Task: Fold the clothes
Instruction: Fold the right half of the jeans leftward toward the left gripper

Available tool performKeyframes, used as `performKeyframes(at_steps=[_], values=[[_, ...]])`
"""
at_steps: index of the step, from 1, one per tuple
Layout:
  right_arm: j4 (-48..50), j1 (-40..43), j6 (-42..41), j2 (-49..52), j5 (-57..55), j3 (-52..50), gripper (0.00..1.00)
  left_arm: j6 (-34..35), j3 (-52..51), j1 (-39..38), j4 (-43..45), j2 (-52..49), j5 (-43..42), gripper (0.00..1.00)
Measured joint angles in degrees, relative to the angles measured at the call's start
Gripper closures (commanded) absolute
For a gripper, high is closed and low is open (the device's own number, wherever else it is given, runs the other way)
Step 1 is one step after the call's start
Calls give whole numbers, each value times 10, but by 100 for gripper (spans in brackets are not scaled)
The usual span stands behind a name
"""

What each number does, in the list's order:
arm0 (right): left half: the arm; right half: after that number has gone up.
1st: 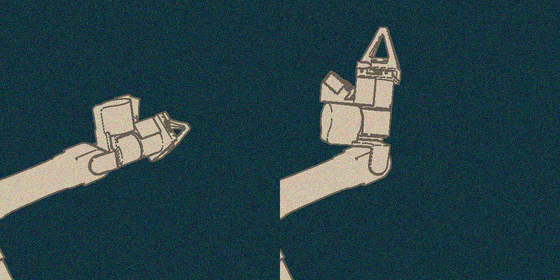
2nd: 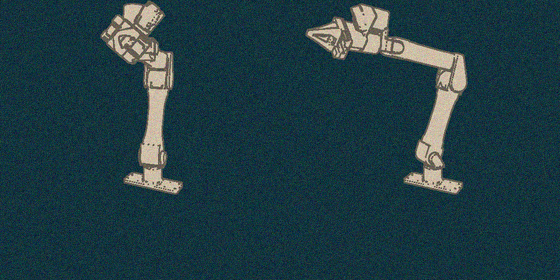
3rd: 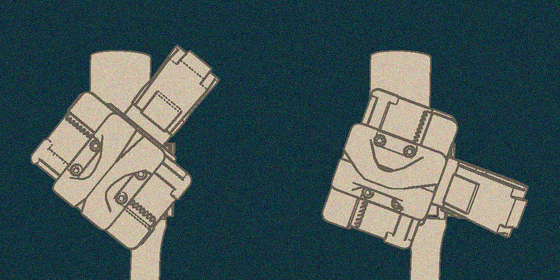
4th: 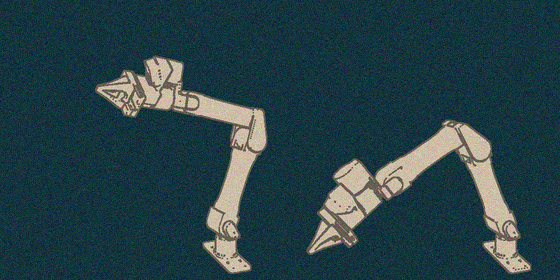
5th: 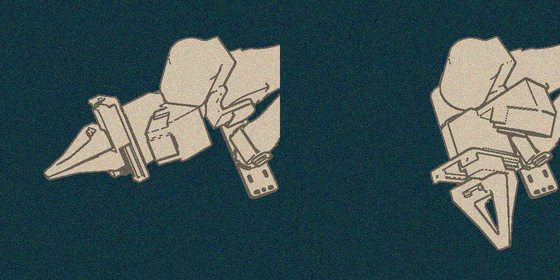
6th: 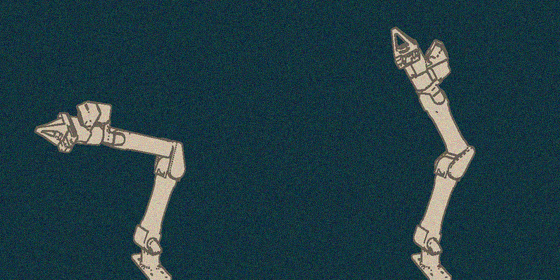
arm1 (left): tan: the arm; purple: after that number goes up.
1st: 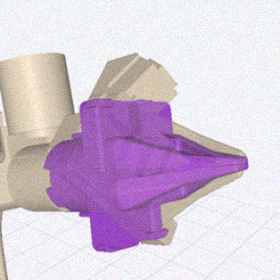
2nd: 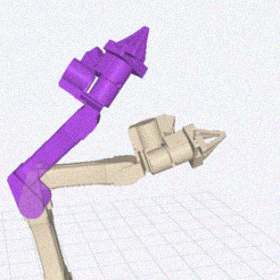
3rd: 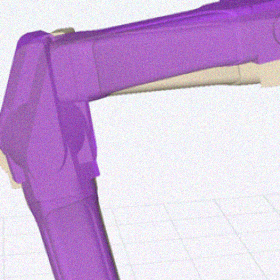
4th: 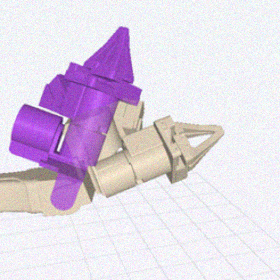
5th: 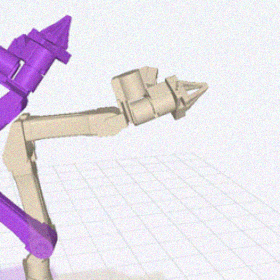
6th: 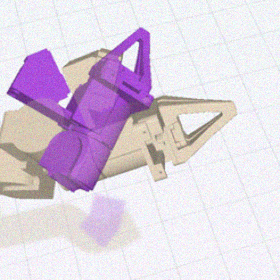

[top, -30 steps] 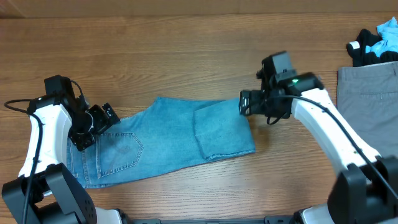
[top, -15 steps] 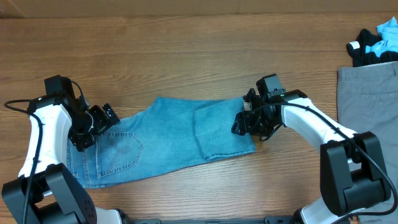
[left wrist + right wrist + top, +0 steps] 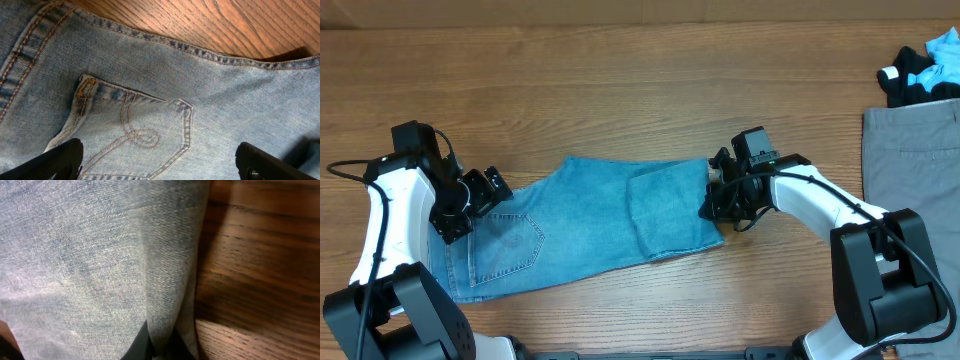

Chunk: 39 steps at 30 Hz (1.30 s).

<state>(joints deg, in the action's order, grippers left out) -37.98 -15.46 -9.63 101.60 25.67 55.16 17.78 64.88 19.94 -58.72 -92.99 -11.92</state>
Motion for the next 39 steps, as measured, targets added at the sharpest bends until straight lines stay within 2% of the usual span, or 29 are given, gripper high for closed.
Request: performKeyframes(at_steps=[9, 15, 19, 23, 30, 39], values=[[-62, 19, -56, -36, -72, 8, 96, 0, 0, 0, 0, 0, 0, 0], [-128, 20, -98, -160, -180, 15, 96, 0, 0, 0, 0, 0, 2, 0], [-137, 12, -114, -248, -217, 21, 96, 0, 0, 0, 1, 0, 2, 0], [-137, -13, -131, -295, -238, 22, 96, 0, 0, 0, 1, 0, 2, 0], [-115, -87, -177, -282, -275, 22, 96, 0, 0, 0, 0, 0, 2, 0], [-2, -184, -275, -216, -293, 22, 96, 0, 0, 0, -3, 0, 2, 0]])
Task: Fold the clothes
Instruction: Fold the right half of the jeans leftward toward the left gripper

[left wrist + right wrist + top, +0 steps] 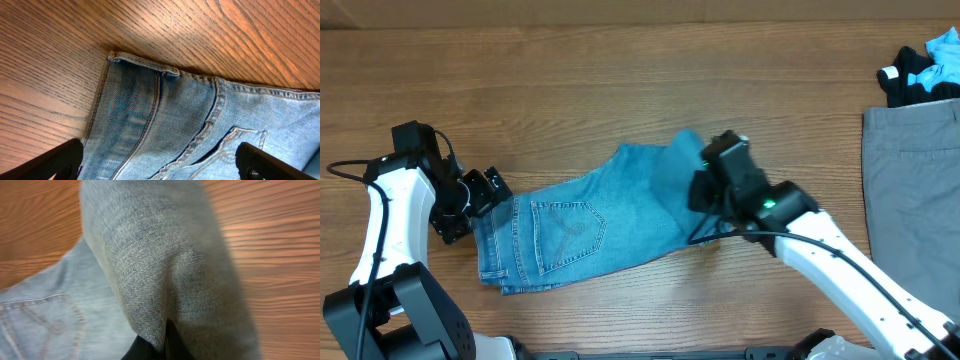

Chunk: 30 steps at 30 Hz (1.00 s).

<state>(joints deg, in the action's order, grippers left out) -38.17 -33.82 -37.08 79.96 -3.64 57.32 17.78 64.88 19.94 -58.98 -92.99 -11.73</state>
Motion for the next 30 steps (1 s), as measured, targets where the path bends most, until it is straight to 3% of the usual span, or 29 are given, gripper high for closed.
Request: performKeyframes(at_steps=[9, 10, 12, 13, 17, 21, 25, 28, 30], values=[[111, -106, -109, 87, 10, 1, 96, 0, 0, 0, 0, 0, 0, 0], [120, -116, -121, 93, 15, 1, 91, 0, 0, 0, 0, 0, 0, 0], [130, -131, -137, 97, 21, 1, 57, 0, 0, 0, 0, 0, 0, 0], [135, -138, -143, 97, 25, 1, 46, 0, 0, 0, 0, 0, 0, 0], [151, -167, -155, 97, 47, 4, 40, 0, 0, 0, 0, 0, 0, 0], [129, -182, -138, 97, 58, 14, 40, 0, 0, 0, 0, 0, 0, 0], [19, -169, -98, 94, 34, 86, 41, 0, 0, 0, -2, 0, 0, 0], [-54, -144, -68, 84, -3, 158, 55, 0, 0, 0, -2, 0, 0, 0], [-84, -118, -41, 74, -18, 202, 74, 0, 0, 0, -2, 0, 0, 0]])
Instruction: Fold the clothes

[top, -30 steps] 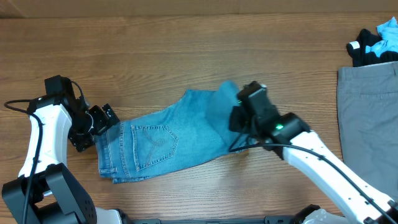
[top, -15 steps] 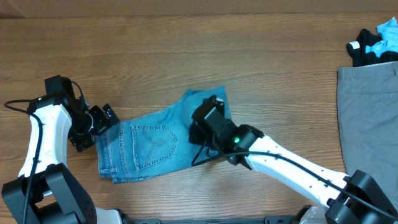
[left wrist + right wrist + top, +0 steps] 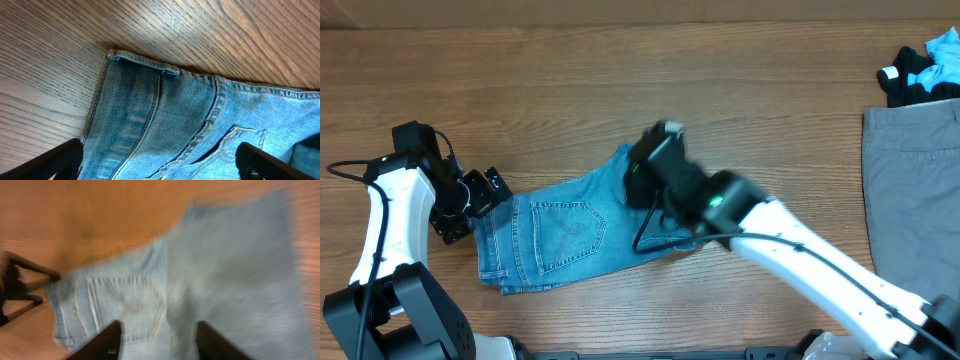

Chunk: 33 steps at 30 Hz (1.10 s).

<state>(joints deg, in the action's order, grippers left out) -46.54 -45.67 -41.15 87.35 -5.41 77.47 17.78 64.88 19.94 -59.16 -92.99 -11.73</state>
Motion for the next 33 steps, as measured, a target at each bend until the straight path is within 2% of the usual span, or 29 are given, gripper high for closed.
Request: performKeyframes(at_steps=[1, 4, 9, 14, 19, 24, 33], values=[[-8, 16, 8, -7, -3, 15, 84, 0, 0, 0, 0, 0, 0, 0], [-32, 63, 21, -17, -1, 30, 96, 0, 0, 0, 0, 0, 0, 0], [-32, 133, 45, 21, 63, 27, 96, 0, 0, 0, 0, 0, 0, 0], [5, 147, 59, 103, 159, 8, 96, 0, 0, 0, 0, 0, 0, 0], [44, 130, 71, 189, 247, -2, 96, 0, 0, 0, 0, 0, 0, 0], [21, 89, 70, 234, 291, -3, 96, 0, 0, 0, -1, 0, 0, 0], [0, 47, 34, 243, 259, -17, 96, 0, 0, 0, -2, 0, 0, 0]])
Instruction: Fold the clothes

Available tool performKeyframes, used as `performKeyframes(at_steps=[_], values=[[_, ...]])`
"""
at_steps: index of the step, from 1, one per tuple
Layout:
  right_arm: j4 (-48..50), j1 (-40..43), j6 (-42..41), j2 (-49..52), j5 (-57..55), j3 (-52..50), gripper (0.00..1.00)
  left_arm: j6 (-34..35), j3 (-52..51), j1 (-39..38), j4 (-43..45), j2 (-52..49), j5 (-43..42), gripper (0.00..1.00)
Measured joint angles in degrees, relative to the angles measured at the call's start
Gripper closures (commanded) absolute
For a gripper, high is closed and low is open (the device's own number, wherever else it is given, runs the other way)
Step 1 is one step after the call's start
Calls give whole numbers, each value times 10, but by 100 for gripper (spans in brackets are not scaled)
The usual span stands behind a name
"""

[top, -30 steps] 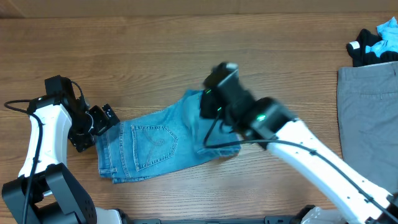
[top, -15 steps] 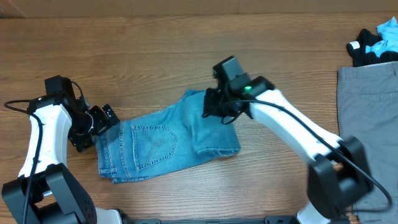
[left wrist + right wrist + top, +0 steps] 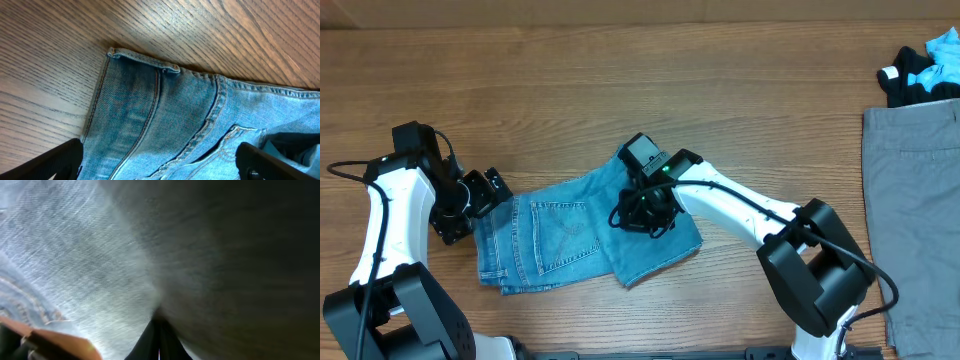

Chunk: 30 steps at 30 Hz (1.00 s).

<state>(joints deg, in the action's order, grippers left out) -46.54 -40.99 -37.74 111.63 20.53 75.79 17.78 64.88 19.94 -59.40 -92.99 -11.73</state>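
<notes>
Blue jeans (image 3: 560, 235) lie folded on the wooden table, waistband to the left, and their right part is doubled over into a thicker layer (image 3: 665, 245). My right gripper (image 3: 642, 208) is low over the middle of the jeans, shut on denim; the right wrist view shows its fingers (image 3: 159, 337) pinched together on the cloth (image 3: 90, 255). My left gripper (image 3: 483, 193) stands open at the waistband's left end. In the left wrist view its fingers (image 3: 65, 160) straddle the waistband (image 3: 145, 100) without touching it.
Grey trousers (image 3: 915, 200) lie flat at the right edge of the table. A heap of black and light-blue clothes (image 3: 920, 65) sits in the far right corner. Bare wood (image 3: 620, 90) stretches behind the jeans.
My right gripper, raised above the jeans' upper right part with the leg end, is now down on the middle of the jeans. The carried layer lies over their right half. The left arm kept still.
The jeans first lay longer, with my right gripper shut on their right end and the left gripper open over the back pocket. Then the jeans sat further right, the end lifted leftward. That end went further left, and now lies folded over.
</notes>
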Motion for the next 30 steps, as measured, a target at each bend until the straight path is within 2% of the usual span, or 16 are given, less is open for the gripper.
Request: performKeyframes(at_steps=[5, 8, 12, 15, 21, 30], values=[[-45, 13, 12, -62, -37, 1, 90, 0, 0, 0, 0, 0, 0, 0], [-86, 19, 32, -122, -49, 10, 91, 0, 0, 0, 0, 0, 0, 0], [-113, 18, 54, -161, -39, 17, 96, 0, 0, 0, 0, 0, 0, 0], [-76, 13, 63, -154, -15, -7, 96, 0, 0, 0, -1, 0, 0, 0], [77, -3, 53, -110, 59, -115, 96, 0, 0, 0, -6, 0, 0, 0], [217, -3, 3, -74, 99, -143, 95, -2, -6, 0, -4, 0, 0, 0]])
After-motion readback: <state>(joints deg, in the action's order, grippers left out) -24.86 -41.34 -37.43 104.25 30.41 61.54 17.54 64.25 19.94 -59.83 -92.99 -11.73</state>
